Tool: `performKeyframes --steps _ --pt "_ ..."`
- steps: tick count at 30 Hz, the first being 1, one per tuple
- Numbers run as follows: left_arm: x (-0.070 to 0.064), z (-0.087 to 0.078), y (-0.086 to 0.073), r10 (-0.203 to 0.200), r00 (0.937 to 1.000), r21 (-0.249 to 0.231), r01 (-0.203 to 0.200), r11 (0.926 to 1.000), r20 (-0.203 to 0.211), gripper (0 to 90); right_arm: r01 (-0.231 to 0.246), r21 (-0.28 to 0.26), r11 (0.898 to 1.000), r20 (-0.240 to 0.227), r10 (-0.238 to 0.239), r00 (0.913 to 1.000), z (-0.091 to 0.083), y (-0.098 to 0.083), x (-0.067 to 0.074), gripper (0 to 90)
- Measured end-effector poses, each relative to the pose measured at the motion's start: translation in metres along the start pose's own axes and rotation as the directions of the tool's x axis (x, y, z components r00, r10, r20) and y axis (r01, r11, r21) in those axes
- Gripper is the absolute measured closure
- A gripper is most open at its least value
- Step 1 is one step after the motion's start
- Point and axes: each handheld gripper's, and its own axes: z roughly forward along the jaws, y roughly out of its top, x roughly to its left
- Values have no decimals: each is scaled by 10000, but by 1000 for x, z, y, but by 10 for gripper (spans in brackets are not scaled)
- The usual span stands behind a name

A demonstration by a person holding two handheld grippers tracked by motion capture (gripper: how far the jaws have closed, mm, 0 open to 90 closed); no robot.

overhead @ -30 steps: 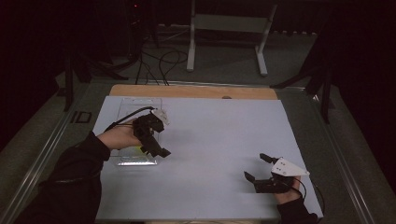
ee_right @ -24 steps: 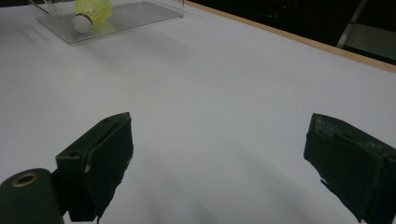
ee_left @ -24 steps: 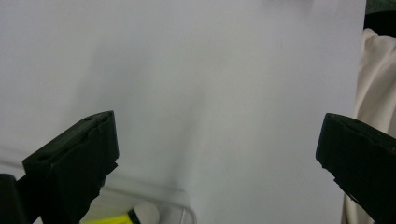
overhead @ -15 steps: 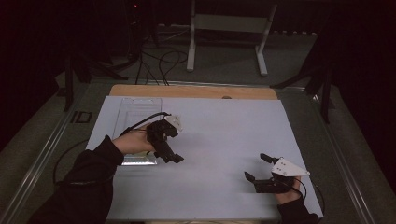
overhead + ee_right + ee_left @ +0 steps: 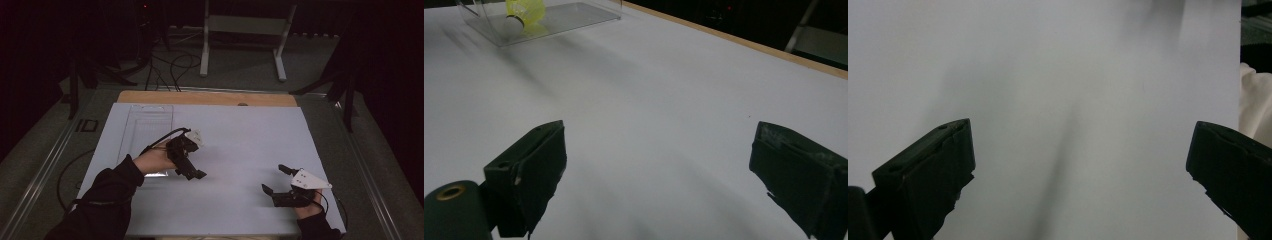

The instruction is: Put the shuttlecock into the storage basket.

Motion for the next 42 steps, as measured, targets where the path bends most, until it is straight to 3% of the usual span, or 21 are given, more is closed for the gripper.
performKeyframes --steps 5,8,11,12,15,16,23,27,28,30,37,38,42 --pt "-2 7 -5 -138 9998 -262 142 9996 154 0 8 5 10000 -6 -8 10000 0 0 0 81" --pt "-9 13 -11 -111 9997 -367 104 9993 -201 0 24 8 10000 -31 -24 10000 0 0 0 81" --pt "-12 16 -14 -143 9997 -384 134 9992 -217 0 9 4 10000 -18 -9 10000 0 0 0 81" --pt "-16 18 -18 -103 9986 -446 79 9990 -527 0 6 9 10000 -14 -6 10000 0 0 0 81" --pt "-18 20 -22 -194 9980 -565 160 9983 -596 0 13 -4 10000 -26 -13 10000 0 0 0 81" --pt "-21 22 -25 -273 9958 -773 205 9968 -875 0 -6 0 10000 -26 6 10000 0 0 1 81" --pt "-29 24 -35 -373 9940 -1194 249 9925 -1032 0 -4 -11 10000 -24 4 10000 0 0 1 81" --pt "-37 24 -44 -381 9936 -1721 193 9849 -1067 0 -22 2 10000 -17 22 10000 0 0 1 81" --pt "-41 24 -49 -473 9935 -2028 255 9789 -1036 0 -34 17 10000 -21 34 10000 0 0 1 81" --pt "-45 24 -54 -393 9936 -2234 148 9746 -1058 0 -6 16 10000 -34 6 10000 0 0 2 81" --pt "-57 25 -71 -245 9943 -2651 -40 9642 -1042 0 -21 37 10000 -23 21 10000 -1 1 2 81" --pt "-60 26 -78 -314 9931 -2864 -24 9581 -1131 0 29 36 10000 -30 -29 10000 -1 1 2 81" --pt "-66 26 -88 -253 9922 -2948 -118 9555 -1219 0 -13 49 10000 -33 13 10000 -1 1 2 81"
